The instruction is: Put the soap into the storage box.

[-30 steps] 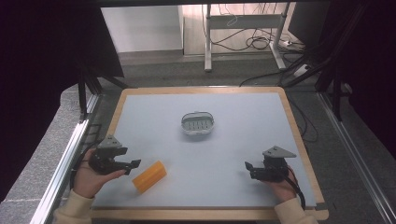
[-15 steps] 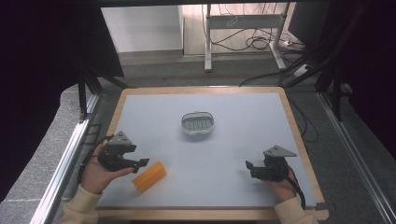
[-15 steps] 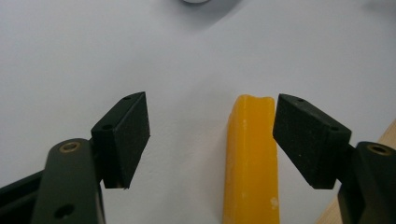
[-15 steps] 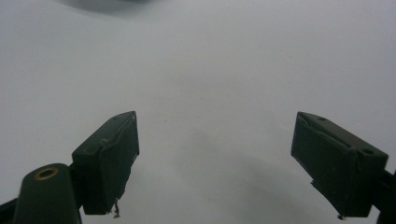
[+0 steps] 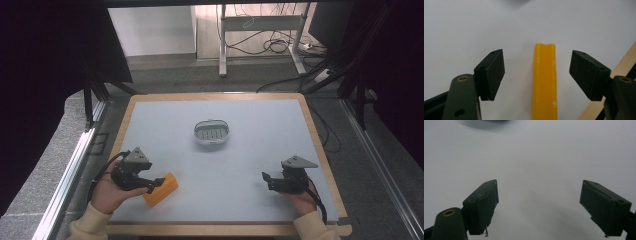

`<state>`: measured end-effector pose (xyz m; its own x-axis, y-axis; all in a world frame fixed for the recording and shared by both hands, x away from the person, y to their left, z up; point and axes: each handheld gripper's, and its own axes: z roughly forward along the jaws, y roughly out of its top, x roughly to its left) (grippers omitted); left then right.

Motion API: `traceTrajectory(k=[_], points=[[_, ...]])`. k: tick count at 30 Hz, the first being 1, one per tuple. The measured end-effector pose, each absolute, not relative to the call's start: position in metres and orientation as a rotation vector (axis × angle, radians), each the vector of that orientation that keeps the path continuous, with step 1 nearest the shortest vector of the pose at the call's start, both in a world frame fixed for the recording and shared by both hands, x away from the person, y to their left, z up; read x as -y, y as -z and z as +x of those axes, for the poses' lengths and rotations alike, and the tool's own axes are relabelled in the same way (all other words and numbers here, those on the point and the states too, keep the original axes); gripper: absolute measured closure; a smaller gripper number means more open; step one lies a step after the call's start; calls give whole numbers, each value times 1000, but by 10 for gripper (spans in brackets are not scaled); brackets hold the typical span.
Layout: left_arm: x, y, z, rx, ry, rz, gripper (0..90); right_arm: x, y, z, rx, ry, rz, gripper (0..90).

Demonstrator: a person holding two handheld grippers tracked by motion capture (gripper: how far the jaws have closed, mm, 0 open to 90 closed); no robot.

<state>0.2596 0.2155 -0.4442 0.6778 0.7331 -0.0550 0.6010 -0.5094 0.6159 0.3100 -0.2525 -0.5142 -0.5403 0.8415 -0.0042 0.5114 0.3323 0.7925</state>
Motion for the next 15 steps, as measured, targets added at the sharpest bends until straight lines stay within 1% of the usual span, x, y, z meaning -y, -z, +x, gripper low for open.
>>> traceTrajectory(k=[15], points=[[-199, 471, 266, -1085, -205, 2394, 284, 252, 514, 310, -2186, -1057, 1174, 158]])
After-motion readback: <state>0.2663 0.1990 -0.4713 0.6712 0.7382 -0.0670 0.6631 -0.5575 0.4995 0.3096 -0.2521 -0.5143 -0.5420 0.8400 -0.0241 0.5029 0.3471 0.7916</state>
